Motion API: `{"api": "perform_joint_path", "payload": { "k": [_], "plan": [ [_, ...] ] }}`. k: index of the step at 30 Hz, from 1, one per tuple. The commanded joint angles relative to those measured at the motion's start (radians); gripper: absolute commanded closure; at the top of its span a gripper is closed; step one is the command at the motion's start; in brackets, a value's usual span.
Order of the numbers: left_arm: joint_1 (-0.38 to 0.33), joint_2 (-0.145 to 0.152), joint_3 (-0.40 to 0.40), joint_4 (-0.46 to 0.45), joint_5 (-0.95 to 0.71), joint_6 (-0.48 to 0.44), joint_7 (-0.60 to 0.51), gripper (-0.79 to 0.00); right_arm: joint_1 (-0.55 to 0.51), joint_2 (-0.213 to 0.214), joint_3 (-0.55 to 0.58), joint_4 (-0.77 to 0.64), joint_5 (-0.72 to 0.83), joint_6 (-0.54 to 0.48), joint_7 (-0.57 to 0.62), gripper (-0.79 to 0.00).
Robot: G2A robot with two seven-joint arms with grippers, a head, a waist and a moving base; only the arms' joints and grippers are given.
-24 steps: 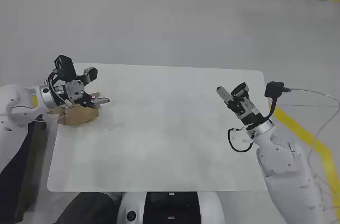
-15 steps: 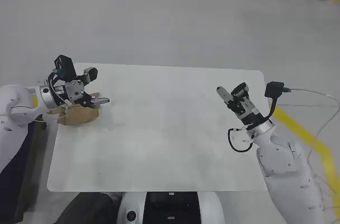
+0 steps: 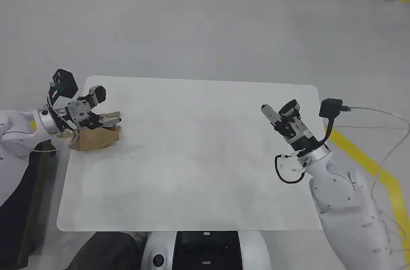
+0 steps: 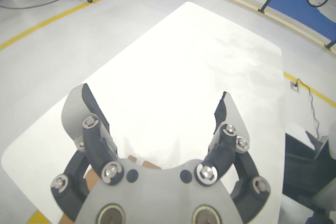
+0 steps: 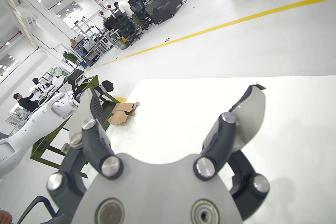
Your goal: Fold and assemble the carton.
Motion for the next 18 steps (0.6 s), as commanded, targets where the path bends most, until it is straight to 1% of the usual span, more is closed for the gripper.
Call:
{"api": "perform_joint_path", "payload": {
  "k": [1,4,7,11,14,17,18],
  "plan": [
    [-0.011,0.006,0.006,0.035,-0.132,0.001,-0.098,-0.785,0.000,0.000,0.000,0.000,0.000,0.000,0.000,-0.785],
    [-0.029,0.018,0.016,0.091,-0.313,0.001,-0.245,-0.785,0.000,0.000,0.000,0.000,0.000,0.000,0.000,-0.785],
    [-0.052,0.031,0.024,0.153,-0.500,0.001,-0.422,-0.785,0.000,0.000,0.000,0.000,0.000,0.000,0.000,-0.785],
    [-0.085,0.040,0.032,0.262,-0.720,0.006,-0.612,-0.785,0.000,0.000,0.000,0.000,0.000,0.000,0.000,-0.785],
    [-0.102,0.043,0.048,0.320,-0.846,0.054,-0.660,-0.785,0.000,0.000,0.000,0.000,0.000,0.000,0.000,-0.785],
    [-0.108,0.045,0.068,0.345,-0.940,0.090,-0.696,-0.785,0.000,0.000,0.000,0.000,0.000,0.000,0.000,-0.785],
    [-0.108,0.045,0.068,0.345,-0.940,0.090,-0.696,-0.785,0.000,0.000,0.000,0.000,0.000,0.000,0.000,-0.785]
  ]
}}
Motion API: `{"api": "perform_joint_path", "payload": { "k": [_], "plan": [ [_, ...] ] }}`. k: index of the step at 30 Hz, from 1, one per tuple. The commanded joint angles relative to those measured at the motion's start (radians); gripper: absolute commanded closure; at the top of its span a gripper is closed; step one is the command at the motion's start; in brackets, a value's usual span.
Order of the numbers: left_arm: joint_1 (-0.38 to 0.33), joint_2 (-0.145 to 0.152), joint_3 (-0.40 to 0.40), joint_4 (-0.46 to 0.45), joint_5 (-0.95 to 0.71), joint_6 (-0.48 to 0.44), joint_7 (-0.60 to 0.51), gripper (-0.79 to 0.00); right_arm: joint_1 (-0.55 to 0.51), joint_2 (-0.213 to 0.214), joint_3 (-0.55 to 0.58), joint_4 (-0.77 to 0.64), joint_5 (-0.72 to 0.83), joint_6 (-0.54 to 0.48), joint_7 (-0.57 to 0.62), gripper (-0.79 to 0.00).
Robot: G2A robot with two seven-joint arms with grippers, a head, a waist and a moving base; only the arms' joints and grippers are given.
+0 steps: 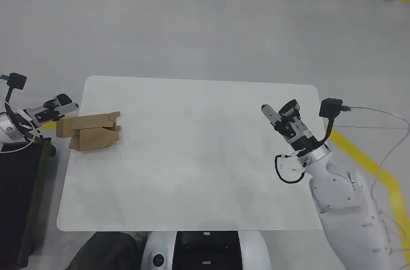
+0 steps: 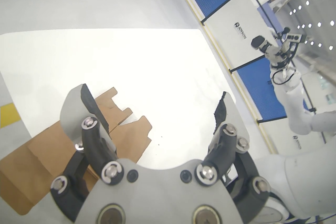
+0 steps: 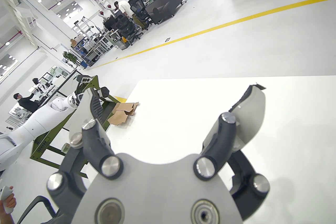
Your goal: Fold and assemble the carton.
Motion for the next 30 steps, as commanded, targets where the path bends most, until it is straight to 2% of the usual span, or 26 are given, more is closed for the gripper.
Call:
{"api": "perform_joint_path", "payload": {
  "k": [1,14,17,23,30],
  "plan": [
    [-0.001,0.000,0.002,0.000,-0.007,0.003,-0.002,-0.785,0.000,0.000,0.000,0.000,0.000,0.000,0.000,-0.785],
    [-0.001,0.000,0.002,0.000,-0.007,0.003,-0.002,-0.785,0.000,0.000,0.000,0.000,0.000,0.000,0.000,-0.785],
    [0.007,0.000,-0.002,-0.004,0.020,0.052,0.024,-0.785,0.000,0.000,0.000,0.000,0.000,0.000,0.000,-0.785],
    [-0.003,0.001,-0.023,0.102,0.039,0.196,0.016,-0.785,0.000,0.000,0.000,0.000,0.000,0.000,0.000,-0.785],
    [-0.060,-0.011,-0.013,0.259,0.106,0.231,-0.034,-0.785,0.000,0.000,0.000,0.000,0.000,0.000,0.000,-0.785]
  ]
}}
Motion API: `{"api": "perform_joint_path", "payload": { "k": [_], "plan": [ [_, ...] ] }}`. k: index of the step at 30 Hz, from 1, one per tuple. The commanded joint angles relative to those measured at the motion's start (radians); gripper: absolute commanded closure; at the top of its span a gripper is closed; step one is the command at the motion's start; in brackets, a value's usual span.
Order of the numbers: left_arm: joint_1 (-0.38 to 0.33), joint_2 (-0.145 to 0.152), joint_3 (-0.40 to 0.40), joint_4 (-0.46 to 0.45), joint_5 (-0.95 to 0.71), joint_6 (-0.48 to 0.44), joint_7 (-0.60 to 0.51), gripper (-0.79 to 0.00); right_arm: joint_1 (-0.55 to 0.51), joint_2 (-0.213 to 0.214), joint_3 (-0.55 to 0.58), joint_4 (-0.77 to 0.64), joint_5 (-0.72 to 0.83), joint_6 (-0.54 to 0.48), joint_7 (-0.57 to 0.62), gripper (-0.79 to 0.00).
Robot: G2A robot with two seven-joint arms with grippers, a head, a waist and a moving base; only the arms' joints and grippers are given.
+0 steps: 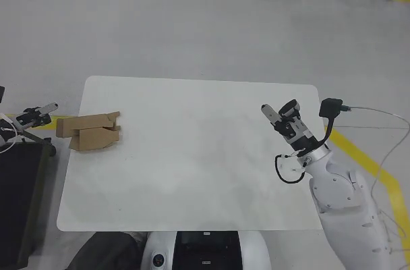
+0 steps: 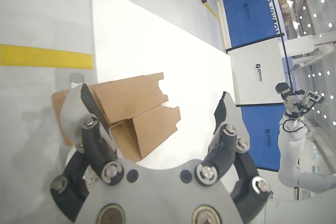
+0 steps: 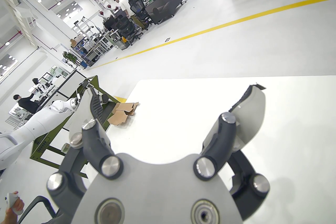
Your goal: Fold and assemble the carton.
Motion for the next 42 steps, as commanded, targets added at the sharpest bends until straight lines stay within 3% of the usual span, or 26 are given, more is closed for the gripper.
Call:
{"api": "perform_joint_path", "payload": {
  "k": [1,8,19,23,24,27,37,40,42],
  "plan": [
    [-0.019,-0.007,0.011,0.045,0.034,0.011,-0.001,-0.785,0.000,0.000,0.000,0.000,0.000,0.000,0.000,-0.785],
    [-0.093,-0.051,0.072,0.155,0.149,0.074,0.081,-0.785,0.000,0.000,0.000,0.000,0.000,0.000,0.000,-0.785],
    [-0.198,-0.147,0.153,0.323,0.149,0.153,0.092,-0.785,0.000,0.000,0.000,0.000,0.000,0.000,0.000,-0.785],
    [-0.231,-0.177,0.164,0.380,0.126,0.162,0.067,-0.597,0.000,0.000,0.000,0.000,0.000,0.000,0.000,-0.785],
    [-0.239,-0.184,0.167,0.392,0.125,0.163,0.063,-0.499,0.000,0.000,0.000,0.000,0.000,0.000,0.000,-0.785],
    [-0.260,-0.199,0.174,0.421,0.133,0.160,0.060,-0.400,0.000,0.000,0.000,0.000,0.000,0.000,0.000,-0.785],
    [-0.296,-0.230,0.181,0.488,0.149,0.197,0.052,-0.311,0.000,0.000,0.000,0.000,0.000,0.000,0.000,-0.785],
    [-0.301,-0.235,0.179,0.498,0.153,0.196,0.051,-0.259,0.000,0.000,0.000,0.000,0.000,0.000,0.000,-0.785],
    [-0.303,-0.236,0.177,0.503,0.155,0.192,0.049,-0.172,0.000,0.000,0.000,0.000,0.000,0.000,0.000,-0.785]
  ]
}}
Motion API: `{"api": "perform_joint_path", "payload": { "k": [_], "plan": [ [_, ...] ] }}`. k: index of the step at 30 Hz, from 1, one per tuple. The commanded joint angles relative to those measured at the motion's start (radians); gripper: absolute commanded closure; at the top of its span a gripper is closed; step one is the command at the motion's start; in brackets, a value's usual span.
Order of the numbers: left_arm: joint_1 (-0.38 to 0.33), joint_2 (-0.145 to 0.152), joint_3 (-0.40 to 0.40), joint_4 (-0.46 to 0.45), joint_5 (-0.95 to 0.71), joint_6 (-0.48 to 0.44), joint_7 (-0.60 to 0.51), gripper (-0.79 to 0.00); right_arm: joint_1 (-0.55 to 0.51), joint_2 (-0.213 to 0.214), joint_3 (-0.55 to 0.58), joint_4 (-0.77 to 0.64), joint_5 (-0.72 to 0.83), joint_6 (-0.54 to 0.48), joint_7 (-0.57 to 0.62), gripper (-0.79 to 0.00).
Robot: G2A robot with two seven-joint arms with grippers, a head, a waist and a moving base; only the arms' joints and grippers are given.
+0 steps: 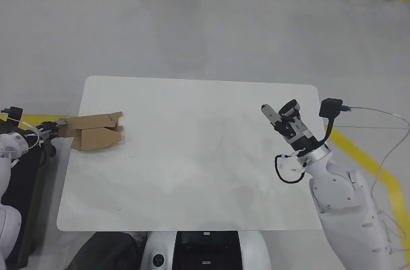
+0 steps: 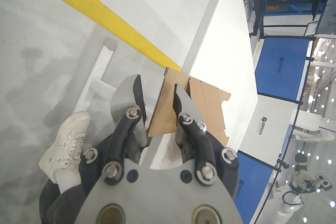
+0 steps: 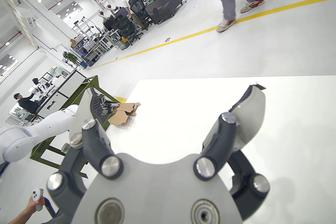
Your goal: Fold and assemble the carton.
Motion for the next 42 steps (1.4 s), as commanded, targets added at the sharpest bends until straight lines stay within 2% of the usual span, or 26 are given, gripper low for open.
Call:
{"api": "perform_joint_path", "payload": {
  "k": [1,3,4,10,18,23,29,42],
  "plan": [
    [-0.003,-0.001,-0.004,0.005,-0.001,-0.008,-0.005,-0.132,0.000,0.000,0.000,0.000,0.000,0.000,0.000,-0.785],
    [-0.006,0.000,-0.012,0.011,-0.012,-0.023,-0.020,-0.022,0.000,0.000,0.000,0.000,0.000,0.000,0.000,-0.785],
    [-0.007,0.001,-0.018,0.015,-0.022,-0.029,-0.032,0.000,0.000,0.000,0.000,0.000,0.000,0.000,0.000,-0.785],
    [-0.020,0.014,-0.055,0.022,-0.077,-0.069,-0.103,0.000,0.000,0.000,0.000,0.000,0.000,0.000,0.000,-0.785],
    [-0.045,0.046,-0.123,-0.011,-0.173,-0.179,-0.233,0.000,0.000,0.000,0.000,0.000,0.000,0.000,0.000,-0.785],
    [-0.036,0.056,-0.154,-0.094,-0.243,-0.153,-0.280,0.000,0.000,0.000,0.000,0.000,0.000,0.000,0.000,-0.785],
    [0.002,0.061,-0.166,-0.239,-0.311,-0.116,-0.318,0.000,0.000,0.000,0.000,0.000,0.000,0.000,0.000,-0.785],
    [0.148,0.079,-0.135,-0.731,-0.392,-0.076,-0.358,0.000,0.000,0.000,0.000,0.000,0.000,0.000,0.000,-0.785]
  ]
}}
